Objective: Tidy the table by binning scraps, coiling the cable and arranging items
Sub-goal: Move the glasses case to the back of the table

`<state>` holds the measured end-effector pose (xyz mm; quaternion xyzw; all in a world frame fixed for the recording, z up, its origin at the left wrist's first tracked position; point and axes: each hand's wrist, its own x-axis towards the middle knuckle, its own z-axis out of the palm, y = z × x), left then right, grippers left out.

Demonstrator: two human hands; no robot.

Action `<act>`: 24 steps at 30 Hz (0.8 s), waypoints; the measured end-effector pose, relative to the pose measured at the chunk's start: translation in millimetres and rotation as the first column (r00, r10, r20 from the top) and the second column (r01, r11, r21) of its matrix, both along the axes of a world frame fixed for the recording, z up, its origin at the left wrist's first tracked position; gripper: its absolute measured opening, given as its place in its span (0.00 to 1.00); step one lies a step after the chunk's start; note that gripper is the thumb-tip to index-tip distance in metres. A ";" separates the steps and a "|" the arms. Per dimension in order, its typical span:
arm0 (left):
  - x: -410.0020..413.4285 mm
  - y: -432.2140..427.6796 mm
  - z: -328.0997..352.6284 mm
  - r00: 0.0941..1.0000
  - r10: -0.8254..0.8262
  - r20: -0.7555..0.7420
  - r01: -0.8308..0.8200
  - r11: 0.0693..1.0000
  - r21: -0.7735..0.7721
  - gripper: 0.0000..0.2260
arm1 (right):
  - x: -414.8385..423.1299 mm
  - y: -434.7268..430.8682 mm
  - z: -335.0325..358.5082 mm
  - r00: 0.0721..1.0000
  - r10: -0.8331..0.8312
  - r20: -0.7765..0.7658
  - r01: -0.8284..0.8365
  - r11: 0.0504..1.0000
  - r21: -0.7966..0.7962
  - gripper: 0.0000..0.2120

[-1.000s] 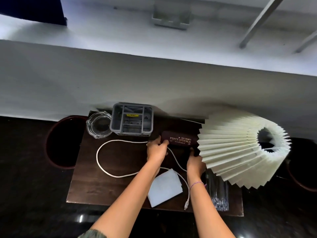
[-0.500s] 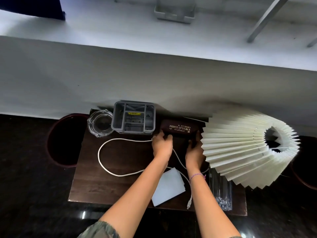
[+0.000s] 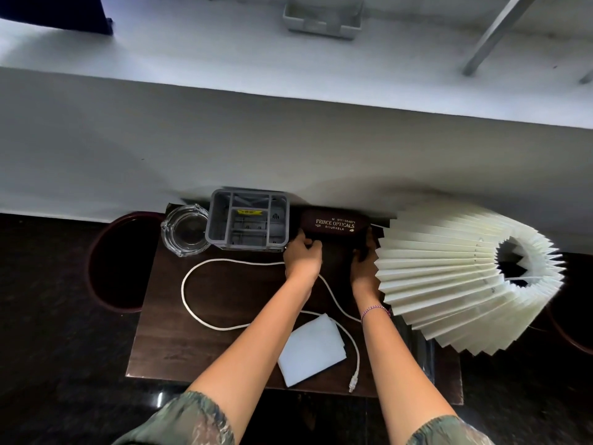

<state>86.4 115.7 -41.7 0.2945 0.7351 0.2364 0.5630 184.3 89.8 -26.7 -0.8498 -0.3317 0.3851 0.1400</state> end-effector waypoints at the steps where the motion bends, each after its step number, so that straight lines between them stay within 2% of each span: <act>1: -0.8 1.2 -0.3 1.000 -0.009 -0.004 0.009 1.000 -0.002 0.23 | 1.6 2.9 -2.5 0.998 0.018 0.055 -0.018 1.000 -0.001 0.22; 3: -1.4 1.5 0.6 1.000 -0.026 0.004 0.026 1.000 -0.010 0.23 | 2.6 4.1 -3.5 0.995 0.040 0.089 -0.039 0.999 -0.009 0.22; 8: -3.0 -12.3 6.1 0.997 -0.077 -0.012 0.077 0.997 -0.006 0.25 | 3.6 -31.8 2.3 0.992 0.127 -0.026 -0.128 0.991 -0.033 0.21; 12: -8.8 -43.9 15.4 0.993 -0.116 -0.005 0.116 0.993 0.024 0.20 | 5.6 -66.4 9.7 0.979 0.201 0.048 -0.204 0.977 0.070 0.18; 15: -16.1 -74.1 21.3 0.984 -0.177 -0.014 0.178 0.983 0.047 0.15 | 9.7 -92.2 11.0 0.891 0.395 0.225 -0.425 0.899 0.105 0.20; 17: -21.5 -93.6 23.5 0.971 -0.232 -0.065 0.236 0.969 0.069 0.13 | 11.6 -105.4 9.7 0.834 0.489 0.254 -0.522 0.849 0.078 0.21; 20: -29.8 -120.5 24.1 0.889 -0.389 -0.244 0.422 0.901 0.101 0.11 | 11.1 -115.3 4.4 0.790 0.560 0.248 -0.579 0.815 0.003 0.22; 24: -36.4 -151.3 22.0 0.677 -0.599 -0.428 0.696 0.711 0.106 0.15 | 6.6 -115.0 -1.8 0.736 0.611 0.293 -0.617 0.783 -0.083 0.21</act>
